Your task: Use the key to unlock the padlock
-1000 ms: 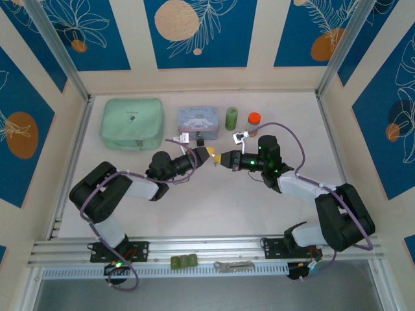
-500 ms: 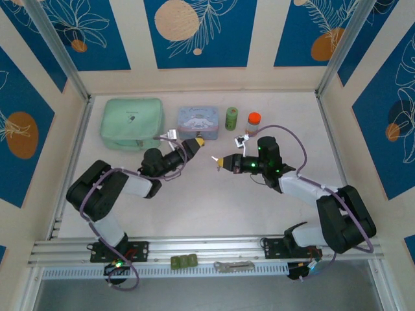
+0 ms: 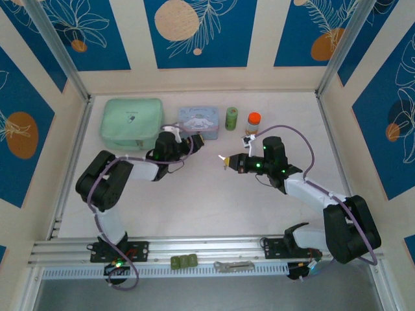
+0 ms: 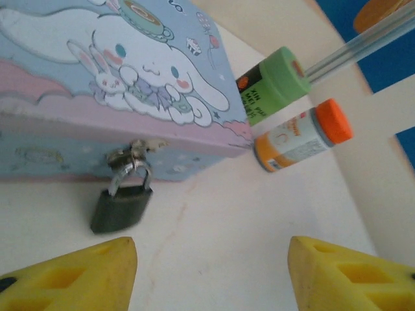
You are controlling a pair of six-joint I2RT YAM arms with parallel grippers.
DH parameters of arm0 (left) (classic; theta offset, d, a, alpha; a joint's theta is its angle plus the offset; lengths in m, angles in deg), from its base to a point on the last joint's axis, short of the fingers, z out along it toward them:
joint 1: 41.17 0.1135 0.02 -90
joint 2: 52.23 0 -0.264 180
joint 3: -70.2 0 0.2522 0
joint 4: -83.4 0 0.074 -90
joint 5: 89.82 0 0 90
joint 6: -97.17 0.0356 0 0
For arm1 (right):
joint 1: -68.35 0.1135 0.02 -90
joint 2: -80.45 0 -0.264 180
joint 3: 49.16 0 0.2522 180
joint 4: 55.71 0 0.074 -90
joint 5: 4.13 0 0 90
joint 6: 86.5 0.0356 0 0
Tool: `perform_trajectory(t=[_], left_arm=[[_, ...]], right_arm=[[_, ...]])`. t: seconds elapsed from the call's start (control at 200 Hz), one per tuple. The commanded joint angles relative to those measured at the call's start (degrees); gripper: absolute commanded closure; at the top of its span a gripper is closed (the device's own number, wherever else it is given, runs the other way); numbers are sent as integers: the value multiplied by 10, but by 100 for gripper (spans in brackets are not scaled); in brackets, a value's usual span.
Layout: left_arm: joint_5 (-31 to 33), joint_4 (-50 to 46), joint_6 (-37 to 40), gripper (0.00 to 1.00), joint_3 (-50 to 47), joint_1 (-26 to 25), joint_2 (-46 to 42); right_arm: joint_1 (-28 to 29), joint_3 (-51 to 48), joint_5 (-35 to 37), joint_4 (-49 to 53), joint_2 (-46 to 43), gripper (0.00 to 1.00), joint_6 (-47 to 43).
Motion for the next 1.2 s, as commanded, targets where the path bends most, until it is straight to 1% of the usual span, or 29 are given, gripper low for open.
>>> perform_trajectory(t=[0.0,0.04,0.085,0.325,0.805,1.02,1.195], left_arm=[[19,-66,57,45,50,5,43],[22,-74,59,48,62,6,56],[29,-82,60,50,72,6,65],[54,-143,69,50,100,6,88],[36,-113,76,51,139,7,149],[32,-114,75,56,149,7,164],[27,-115,69,63,155,7,175]], right_arm=[[-6,-3,-10,4,-5,100,-11],[-8,-3,-10,3,-6,100,-9],[-10,-6,-12,0,-9,100,-6],[-15,-15,-7,-3,-20,100,-4],[-14,-16,-20,-21,-9,100,6],[-14,-9,-19,-20,-8,100,7],[-14,-6,-17,-19,-4,100,8]])
